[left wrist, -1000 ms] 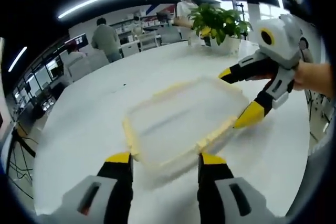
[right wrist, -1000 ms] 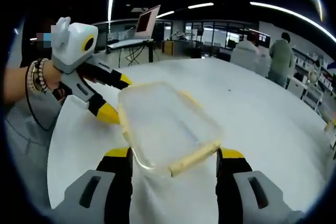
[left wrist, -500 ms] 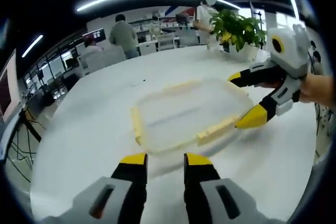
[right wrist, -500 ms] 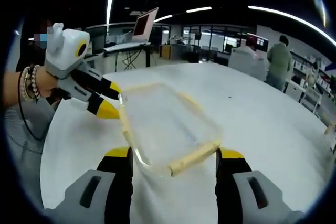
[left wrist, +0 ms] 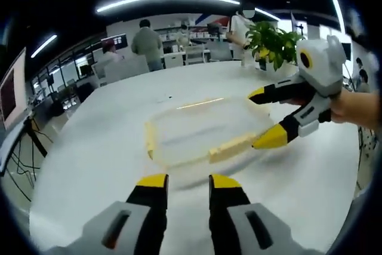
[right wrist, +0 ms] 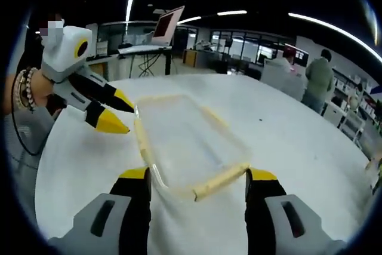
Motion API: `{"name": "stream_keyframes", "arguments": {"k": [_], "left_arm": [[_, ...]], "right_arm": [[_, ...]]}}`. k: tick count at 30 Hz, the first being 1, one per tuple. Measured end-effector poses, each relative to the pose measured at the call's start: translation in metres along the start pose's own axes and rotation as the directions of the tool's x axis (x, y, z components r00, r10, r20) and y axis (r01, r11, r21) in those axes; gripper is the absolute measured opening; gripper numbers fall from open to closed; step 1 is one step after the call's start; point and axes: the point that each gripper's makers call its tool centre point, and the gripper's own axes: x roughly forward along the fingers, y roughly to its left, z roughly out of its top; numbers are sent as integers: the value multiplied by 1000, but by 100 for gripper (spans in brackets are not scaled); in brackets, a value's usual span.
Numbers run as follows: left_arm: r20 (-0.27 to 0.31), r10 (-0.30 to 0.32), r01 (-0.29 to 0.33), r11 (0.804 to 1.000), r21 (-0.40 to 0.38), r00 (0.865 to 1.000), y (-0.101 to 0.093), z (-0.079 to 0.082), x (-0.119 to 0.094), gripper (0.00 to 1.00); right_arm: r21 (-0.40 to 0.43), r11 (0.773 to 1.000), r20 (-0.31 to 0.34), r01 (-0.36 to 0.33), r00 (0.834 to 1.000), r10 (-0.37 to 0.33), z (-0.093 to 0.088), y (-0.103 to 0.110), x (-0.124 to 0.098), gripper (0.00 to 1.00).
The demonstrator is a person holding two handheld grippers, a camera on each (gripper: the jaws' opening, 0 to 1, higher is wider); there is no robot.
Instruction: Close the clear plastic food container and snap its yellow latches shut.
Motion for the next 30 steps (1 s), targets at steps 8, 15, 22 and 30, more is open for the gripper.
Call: {"name": "stream_keyframes", "arguments": {"k": [8, 15, 22, 30], "left_arm": [[5, 9, -9, 998, -57, 1000, 9, -1, -3, 20], [10, 9, -8, 998, -56, 1000, 9, 0, -4, 20], [36, -3, 5, 998, -64, 999, 7, 7, -4, 21], [46, -14, 17, 998, -68, 999, 4, 11, -3, 22]], "right_arm": [[-11, 1000, 5, -7, 1000, 7, 3, -9, 7, 61], [-17, 1000, -2, -14, 1000, 14, 4, -15, 10, 61], [-39, 999, -10, -14, 1000, 14, 5, -19, 8, 61], [28, 999, 53, -17, 998, 16, 16, -22, -6, 61]]}}
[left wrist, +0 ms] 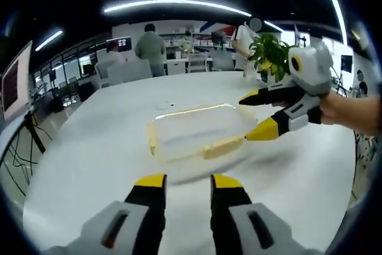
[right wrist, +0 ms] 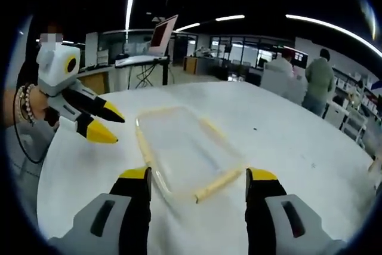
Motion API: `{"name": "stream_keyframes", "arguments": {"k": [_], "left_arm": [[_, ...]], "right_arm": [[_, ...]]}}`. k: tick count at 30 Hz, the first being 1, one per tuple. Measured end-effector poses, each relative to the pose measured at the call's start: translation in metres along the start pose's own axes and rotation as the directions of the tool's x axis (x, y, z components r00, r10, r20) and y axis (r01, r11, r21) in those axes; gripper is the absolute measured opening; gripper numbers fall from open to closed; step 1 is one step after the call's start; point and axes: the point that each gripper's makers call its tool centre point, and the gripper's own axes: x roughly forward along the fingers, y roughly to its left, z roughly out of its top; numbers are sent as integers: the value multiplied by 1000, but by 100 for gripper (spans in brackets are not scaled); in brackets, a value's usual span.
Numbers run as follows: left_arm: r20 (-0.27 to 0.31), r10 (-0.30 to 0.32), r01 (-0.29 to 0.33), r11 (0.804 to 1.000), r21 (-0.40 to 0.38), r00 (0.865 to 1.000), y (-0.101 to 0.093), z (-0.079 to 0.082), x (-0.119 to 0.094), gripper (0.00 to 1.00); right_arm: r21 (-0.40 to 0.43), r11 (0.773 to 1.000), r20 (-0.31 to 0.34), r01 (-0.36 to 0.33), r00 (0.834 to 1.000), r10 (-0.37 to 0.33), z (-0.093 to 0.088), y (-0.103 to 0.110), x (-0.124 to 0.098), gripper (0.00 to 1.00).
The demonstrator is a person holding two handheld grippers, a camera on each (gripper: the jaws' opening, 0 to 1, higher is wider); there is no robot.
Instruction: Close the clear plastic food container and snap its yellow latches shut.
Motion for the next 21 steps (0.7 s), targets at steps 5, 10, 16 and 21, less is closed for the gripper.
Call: {"name": "stream_keyframes", "arguments": {"k": [5, 10, 16, 21], "left_arm": [[5, -3, 3, 1000, -5, 1000, -1, 2, -1, 23], [13, -5, 5, 1000, -8, 1000, -1, 3, 0, 23], [9, -7, 7, 1000, -23, 1000, -3, 0, 1, 24], [14, -14, 14, 999, -40, 1000, -6, 2, -1, 27]], "right_arm": [[-3, 1000, -25, 21, 999, -21, -9, -1, -4, 60], [11, 1000, -34, 24, 999, -23, -11, 2, -7, 60], [9, 999, -29, 31, 999, -31, -8, 4, -8, 61], [24, 999, -27, 37, 999, -36, -6, 7, -11, 62]]}}
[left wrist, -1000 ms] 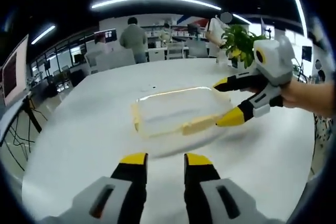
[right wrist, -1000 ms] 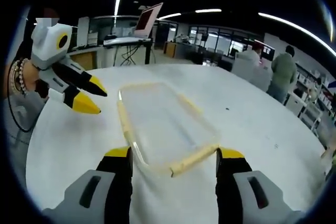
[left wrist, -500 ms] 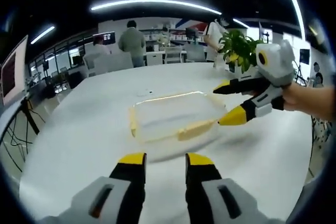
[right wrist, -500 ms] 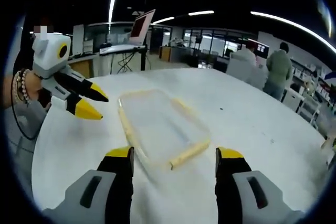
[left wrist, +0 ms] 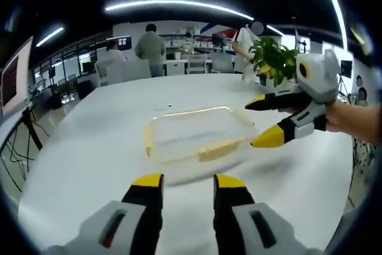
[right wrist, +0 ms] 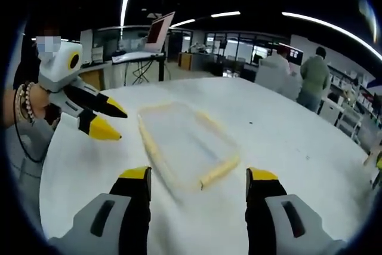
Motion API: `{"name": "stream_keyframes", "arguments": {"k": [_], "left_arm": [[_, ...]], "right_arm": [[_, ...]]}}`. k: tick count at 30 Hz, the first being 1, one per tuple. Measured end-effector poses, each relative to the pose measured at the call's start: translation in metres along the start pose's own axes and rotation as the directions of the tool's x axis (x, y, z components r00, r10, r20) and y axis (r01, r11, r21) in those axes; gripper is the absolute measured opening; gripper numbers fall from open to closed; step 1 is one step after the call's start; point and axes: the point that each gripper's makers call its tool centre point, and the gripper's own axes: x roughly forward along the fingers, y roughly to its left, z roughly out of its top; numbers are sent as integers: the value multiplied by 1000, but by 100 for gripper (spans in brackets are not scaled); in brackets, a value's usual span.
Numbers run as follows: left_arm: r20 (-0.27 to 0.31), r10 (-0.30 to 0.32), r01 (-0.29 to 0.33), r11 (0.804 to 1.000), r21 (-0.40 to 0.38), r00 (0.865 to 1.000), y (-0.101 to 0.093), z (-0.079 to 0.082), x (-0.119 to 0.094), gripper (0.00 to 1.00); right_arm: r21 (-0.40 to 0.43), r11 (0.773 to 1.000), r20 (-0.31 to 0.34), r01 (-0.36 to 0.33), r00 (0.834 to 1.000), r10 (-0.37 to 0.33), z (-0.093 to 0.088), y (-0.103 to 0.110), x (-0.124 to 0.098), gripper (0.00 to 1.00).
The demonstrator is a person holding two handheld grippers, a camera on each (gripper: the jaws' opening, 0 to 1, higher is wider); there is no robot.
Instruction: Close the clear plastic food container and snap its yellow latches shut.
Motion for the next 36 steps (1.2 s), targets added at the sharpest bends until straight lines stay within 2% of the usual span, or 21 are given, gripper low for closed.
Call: {"name": "stream_keyframes", "arguments": {"k": [2, 4, 5, 6, 8, 10, 11, 13, 18, 21, 24, 27, 32, 36], "left_arm": [[19, -15, 16, 1000, -17, 1000, -4, 4, -1, 36], [56, -41, 43, 999, -31, 998, -10, 12, -1, 56], [63, -40, 42, 999, -33, 997, -10, 15, -1, 62], [71, -41, 44, 998, -34, 997, -11, 17, -1, 65], [87, -74, 77, 997, -28, 993, -19, 21, -2, 65], [107, -117, 125, 990, -68, 987, -30, 24, -1, 70], [104, -148, 157, 984, -83, 984, -37, 23, -1, 73], [77, -178, 184, 979, -84, 981, -47, 22, 1, 80], [99, -186, 190, 982, -27, 978, -51, 38, -3, 99], [96, -225, 229, 973, -26, 970, -54, 44, -11, 99], [130, -212, 216, 976, -15, 968, -47, 55, -23, 99], [140, -219, 224, 974, -20, 966, -42, 58, -36, 99], [151, -196, 197, 980, 8, 969, -27, 58, -62, 99], [152, -145, 142, 989, 29, 978, -4, 55, -87, 99]], "right_arm": [[18, 1000, 1, 6, 1000, -6, 0, 1, -2, 64], [27, 1000, 0, 6, 1000, -6, -1, 3, -4, 67], [31, 999, 0, 7, 1000, -7, -2, 4, -5, 68], [34, 999, -1, 9, 1000, -9, -2, 5, -6, 68], [37, 999, 0, 19, 1000, -19, -2, 6, -10, 70], [62, 998, 7, 16, 1000, -17, 1, 8, -16, 75], [103, 995, 0, 9, 1000, -9, 0, 10, -19, 78], [123, 992, 4, 8, 1000, -9, 3, 11, -25, 85], [99, 994, 8, 50, 999, -51, 12, 10, -42, 88], [121, 991, 17, 65, 998, -68, 18, 8, -52, 95], [129, 987, 33, 97, 994, -102, 25, 7, -63, 98], [129, 984, 44, 119, 991, -126, 29, 8, -72, 99], [151, 977, 75, 153, 983, -165, 36, 13, -90, 100], [162, 972, 103, 172, 976, -191, 41, 21, -102, 100]]}}
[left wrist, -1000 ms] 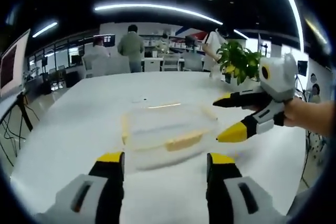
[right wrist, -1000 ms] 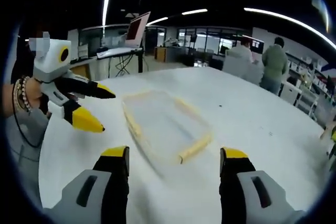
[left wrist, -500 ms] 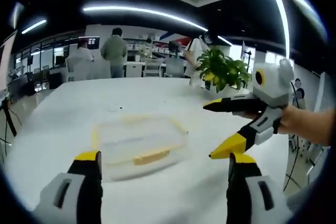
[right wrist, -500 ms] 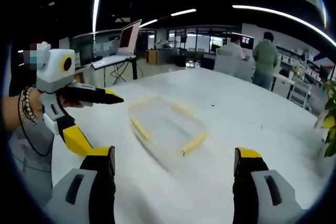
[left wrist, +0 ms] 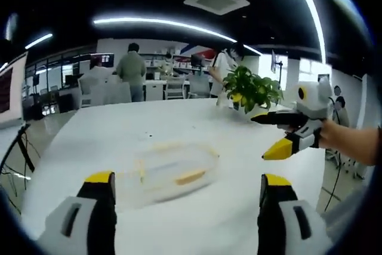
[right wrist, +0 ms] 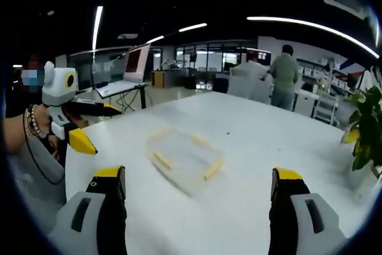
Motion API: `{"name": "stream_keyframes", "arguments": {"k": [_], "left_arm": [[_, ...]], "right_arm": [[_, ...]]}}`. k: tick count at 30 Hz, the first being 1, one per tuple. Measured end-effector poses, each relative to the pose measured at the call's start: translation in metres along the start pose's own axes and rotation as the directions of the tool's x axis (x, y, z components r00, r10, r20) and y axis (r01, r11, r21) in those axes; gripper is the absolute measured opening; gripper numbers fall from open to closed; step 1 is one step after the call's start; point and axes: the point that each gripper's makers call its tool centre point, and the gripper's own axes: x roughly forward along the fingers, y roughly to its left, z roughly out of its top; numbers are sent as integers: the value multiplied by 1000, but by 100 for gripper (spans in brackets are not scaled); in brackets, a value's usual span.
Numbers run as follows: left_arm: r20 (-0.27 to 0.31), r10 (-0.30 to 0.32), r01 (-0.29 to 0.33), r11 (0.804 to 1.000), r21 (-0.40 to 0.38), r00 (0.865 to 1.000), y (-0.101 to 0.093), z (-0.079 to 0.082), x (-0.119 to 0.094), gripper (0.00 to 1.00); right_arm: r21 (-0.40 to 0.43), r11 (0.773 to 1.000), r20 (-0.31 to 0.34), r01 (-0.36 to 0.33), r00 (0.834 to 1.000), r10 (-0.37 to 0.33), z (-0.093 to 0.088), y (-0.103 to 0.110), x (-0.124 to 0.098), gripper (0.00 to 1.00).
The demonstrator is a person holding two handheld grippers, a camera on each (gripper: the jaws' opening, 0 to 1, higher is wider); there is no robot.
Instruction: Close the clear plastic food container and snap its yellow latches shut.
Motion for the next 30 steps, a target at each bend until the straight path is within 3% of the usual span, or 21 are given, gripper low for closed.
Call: {"name": "stream_keyframes", "arguments": {"k": [6, 12, 15, 18, 21, 27, 30], "left_arm": [[26, 62, -61, 998, -14, 998, 30, -1, -48, 99], [37, 121, -120, 992, -29, 992, 53, -11, -91, 99], [-1, 101, -101, 992, -69, 995, 53, -24, -107, 99], [29, 125, -124, 992, -15, 992, 55, -26, -121, 99], [-16, 125, -125, 992, 2, 992, 51, -42, -136, 99], [1, 125, -125, 991, -37, 992, 45, -53, -156, 99], [40, 171, -173, 984, 47, 985, 50, -46, -165, 99]], "right_arm": [[14, 999, 4, 48, 999, -48, -5, 5, -16, 99], [52, 995, 36, 83, 996, -85, -5, 14, -38, 99], [72, 993, 41, 95, 994, -98, -10, 20, -53, 98], [129, 986, 47, 105, 993, -111, -19, 24, -72, 97], [163, 980, 80, 114, 989, -128, -21, 29, -90, 97], [139, 977, 87, 162, 981, -175, -28, 47, -119, 94], [134, 975, 97, 177, 977, -190, -30, 58, -124, 94]]}}
